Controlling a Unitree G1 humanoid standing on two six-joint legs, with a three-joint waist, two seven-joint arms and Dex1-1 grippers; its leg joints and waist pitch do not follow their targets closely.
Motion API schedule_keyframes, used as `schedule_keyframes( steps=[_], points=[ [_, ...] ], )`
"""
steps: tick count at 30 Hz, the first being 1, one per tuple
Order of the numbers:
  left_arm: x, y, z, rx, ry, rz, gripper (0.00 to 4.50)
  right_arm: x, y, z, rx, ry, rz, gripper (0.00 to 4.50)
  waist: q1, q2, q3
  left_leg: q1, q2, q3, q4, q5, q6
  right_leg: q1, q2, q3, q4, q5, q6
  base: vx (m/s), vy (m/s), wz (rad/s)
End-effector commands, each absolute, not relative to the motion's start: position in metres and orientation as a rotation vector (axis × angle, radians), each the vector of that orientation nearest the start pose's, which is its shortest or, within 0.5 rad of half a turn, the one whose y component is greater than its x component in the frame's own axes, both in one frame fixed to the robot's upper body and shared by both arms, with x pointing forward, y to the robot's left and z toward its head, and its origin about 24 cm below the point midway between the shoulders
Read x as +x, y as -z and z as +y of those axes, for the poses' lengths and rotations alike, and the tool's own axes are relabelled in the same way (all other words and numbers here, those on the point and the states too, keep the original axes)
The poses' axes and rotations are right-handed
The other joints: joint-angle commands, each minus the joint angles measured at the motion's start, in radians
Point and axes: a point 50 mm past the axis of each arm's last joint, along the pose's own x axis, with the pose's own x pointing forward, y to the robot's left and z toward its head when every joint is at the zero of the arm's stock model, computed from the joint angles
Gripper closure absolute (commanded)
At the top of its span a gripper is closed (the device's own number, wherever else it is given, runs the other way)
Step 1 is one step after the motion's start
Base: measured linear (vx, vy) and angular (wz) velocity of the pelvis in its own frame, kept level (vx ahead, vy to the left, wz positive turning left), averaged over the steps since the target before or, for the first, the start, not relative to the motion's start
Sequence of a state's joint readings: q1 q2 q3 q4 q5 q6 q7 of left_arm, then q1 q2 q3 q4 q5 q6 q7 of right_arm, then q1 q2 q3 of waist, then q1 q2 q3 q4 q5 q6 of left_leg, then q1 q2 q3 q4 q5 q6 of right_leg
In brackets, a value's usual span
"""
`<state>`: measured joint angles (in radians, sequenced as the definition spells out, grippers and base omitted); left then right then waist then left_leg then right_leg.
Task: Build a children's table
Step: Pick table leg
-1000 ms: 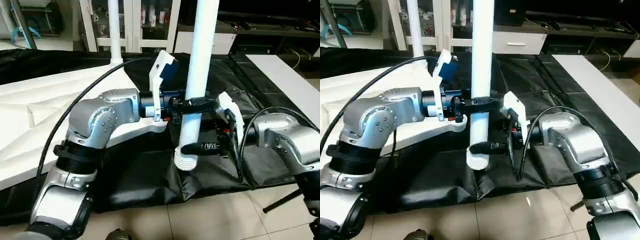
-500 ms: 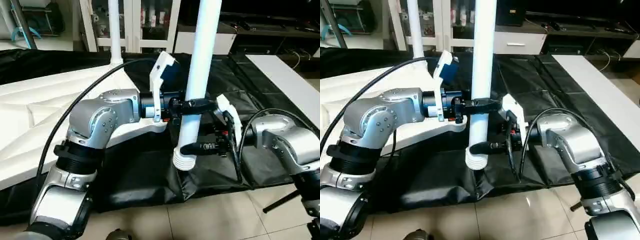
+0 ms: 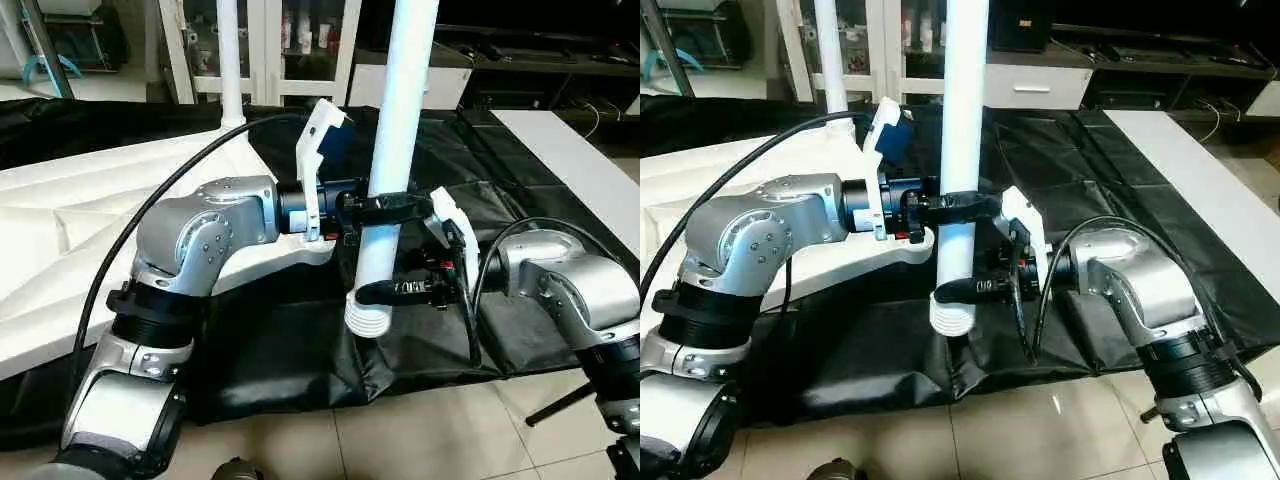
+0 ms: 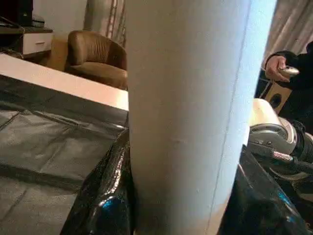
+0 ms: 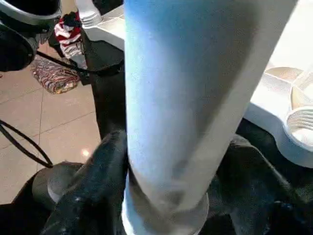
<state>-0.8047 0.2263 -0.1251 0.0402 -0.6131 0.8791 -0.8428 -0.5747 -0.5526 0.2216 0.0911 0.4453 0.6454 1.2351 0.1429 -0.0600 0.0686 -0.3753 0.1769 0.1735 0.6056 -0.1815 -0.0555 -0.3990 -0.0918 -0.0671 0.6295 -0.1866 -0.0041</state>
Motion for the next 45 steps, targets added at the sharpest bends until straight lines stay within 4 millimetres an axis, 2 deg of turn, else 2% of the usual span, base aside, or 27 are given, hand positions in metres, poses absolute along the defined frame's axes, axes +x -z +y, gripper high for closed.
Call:
schedule_keyframes(
  steps=[1,10,11,15,16,21,29,32,33,34,35,38,39,43,45],
  points=[
    [0.3,-0.207,0.036,-0.145,1.481,0.149,2.66,0.298,-0.132,-0.135,-0.09,-1.421,0.383,1.46,-0.003,-0.001,-0.08,0.017,0.049,-0.011,-0.066,-0.12,-0.004,0.054,-0.059,0.044,-0.064,-0.12,-0.229,0.0,0.0,0.0],
    [0.301,-0.209,0.035,-0.152,1.482,0.142,2.66,0.297,-0.132,-0.134,-0.084,-1.433,0.384,1.43,-0.003,-0.001,-0.08,0.017,0.048,-0.011,-0.066,-0.117,0.0,0.054,-0.059,0.044,-0.064,-0.114,-0.231,0.0,0.0,0.0],
    [0.301,-0.209,0.035,-0.153,1.482,0.142,2.66,0.297,-0.132,-0.134,-0.083,-1.434,0.384,1.72,-0.003,-0.002,-0.08,0.016,0.048,-0.011,-0.065,-0.116,0.001,0.055,-0.058,0.044,-0.063,-0.112,-0.231,0.0,0.0,0.0],
    [0.301,-0.21,0.035,-0.155,1.48,0.14,2.66,0.296,-0.132,-0.134,-0.076,-1.44,0.383,1.84,-0.003,-0.002,-0.079,0.017,0.048,-0.01,-0.065,-0.121,0.001,0.054,-0.059,0.045,-0.065,-0.122,-0.23,0.0,0.0,0.0],
    [0.301,-0.21,0.035,-0.156,1.479,0.139,2.66,0.296,-0.132,-0.134,-0.073,-1.443,0.382,2.13,-0.003,-0.002,-0.08,0.016,0.048,-0.01,-0.065,-0.12,0.001,0.054,-0.059,0.044,-0.064,-0.12,-0.23,0.0,0.0,0.0],
    [0.302,-0.21,0.036,-0.156,1.478,0.138,2.66,0.296,-0.132,-0.134,-0.069,-1.445,0.38,2.5,-0.003,-0.001,-0.08,0.017,0.049,-0.011,-0.066,-0.125,-0.001,0.054,-0.059,0.044,-0.065,-0.124,-0.23,0.0,0.0,0.0],
    [0.302,-0.21,0.036,-0.138,1.47,0.129,2.66,0.296,-0.133,-0.134,-0.068,-1.442,0.371,2.59,-0.003,0.0,-0.08,0.016,0.048,-0.011,-0.066,-0.124,-0.003,0.055,-0.059,0.044,-0.064,-0.118,-0.23,0.0,0.0,0.0],
    [0.308,-0.207,0.039,-0.141,1.411,0.148,2.66,0.297,-0.134,-0.134,-0.069,-1.439,0.364,2.59,-0.003,0.001,-0.08,0.016,0.048,-0.011,-0.066,-0.121,-0.001,0.055,-0.058,0.044,-0.064,-0.11,-0.23,0.0,0.0,0.0],
    [0.313,-0.205,0.043,-0.159,1.373,0.165,2.31,0.297,-0.134,-0.134,-0.071,-1.435,0.358,2.6,-0.003,0.005,-0.08,0.018,0.048,-0.011,-0.065,-0.127,-0.004,0.054,-0.058,0.044,-0.064,-0.11,-0.232,0.0,0.0,0.0],
    [0.313,-0.205,0.043,-0.159,1.373,0.165,2.31,0.297,-0.134,-0.134,-0.071,-1.435,0.358,2.6,-0.003,0.005,-0.08,0.018,0.048,-0.011,-0.065,-0.127,-0.004,0.054,-0.058,0.044,-0.064,-0.11,-0.232,0.0,0.0,0.0],
    [0.314,-0.204,0.046,-0.17,1.363,0.175,1.96,0.297,-0.135,-0.134,-0.071,-1.432,0.353,2.6,-0.003,0.002,-0.08,0.016,0.048,-0.012,-0.066,-0.128,-0.006,0.056,-0.059,0.044,-0.063,-0.114,-0.233,0.0,0.0,0.0],
    [0.312,-0.207,0.057,-0.239,1.375,0.168,1.87,0.297,-0.136,-0.135,-0.066,-1.417,0.339,2.6,-0.003,0.006,-0.081,0.017,0.046,-0.012,-0.065,-0.132,-0.009,0.055,-0.058,0.043,-0.063,-0.114,-0.236,0.0,0.0,0.0],
    [0.312,-0.208,0.059,-0.249,1.372,0.164,1.63,0.297,-0.136,-0.135,-0.065,-1.413,0.337,2.6,-0.004,0.005,-0.081,0.016,0.046,-0.011,-0.065,-0.13,-0.009,0.055,-0.058,0.043,-0.062,-0.108,-0.238,0.0,0.0,0.0],
    [0.315,-0.212,0.072,-0.288,1.336,0.127,1.45,0.298,-0.137,-0.14,-0.055,-1.388,0.33,2.61,-0.004,0.008,-0.081,0.017,0.046,-0.012,-0.066,-0.136,-0.012,0.055,-0.057,0.043,-0.062,-0.097,-0.245,0.0,0.0,0.0],
    [0.318,-0.214,0.078,-0.304,1.303,0.103,1.2,0.298,-0.137,-0.142,-0.049,-1.373,0.328,2.61,-0.005,0.009,-0.08,0.018,0.047,-0.013,-0.067,-0.153,-0.016,0.056,-0.057,0.043,-0.065,-0.115,-0.238,0.0,0.0,0.0]
  ],
)
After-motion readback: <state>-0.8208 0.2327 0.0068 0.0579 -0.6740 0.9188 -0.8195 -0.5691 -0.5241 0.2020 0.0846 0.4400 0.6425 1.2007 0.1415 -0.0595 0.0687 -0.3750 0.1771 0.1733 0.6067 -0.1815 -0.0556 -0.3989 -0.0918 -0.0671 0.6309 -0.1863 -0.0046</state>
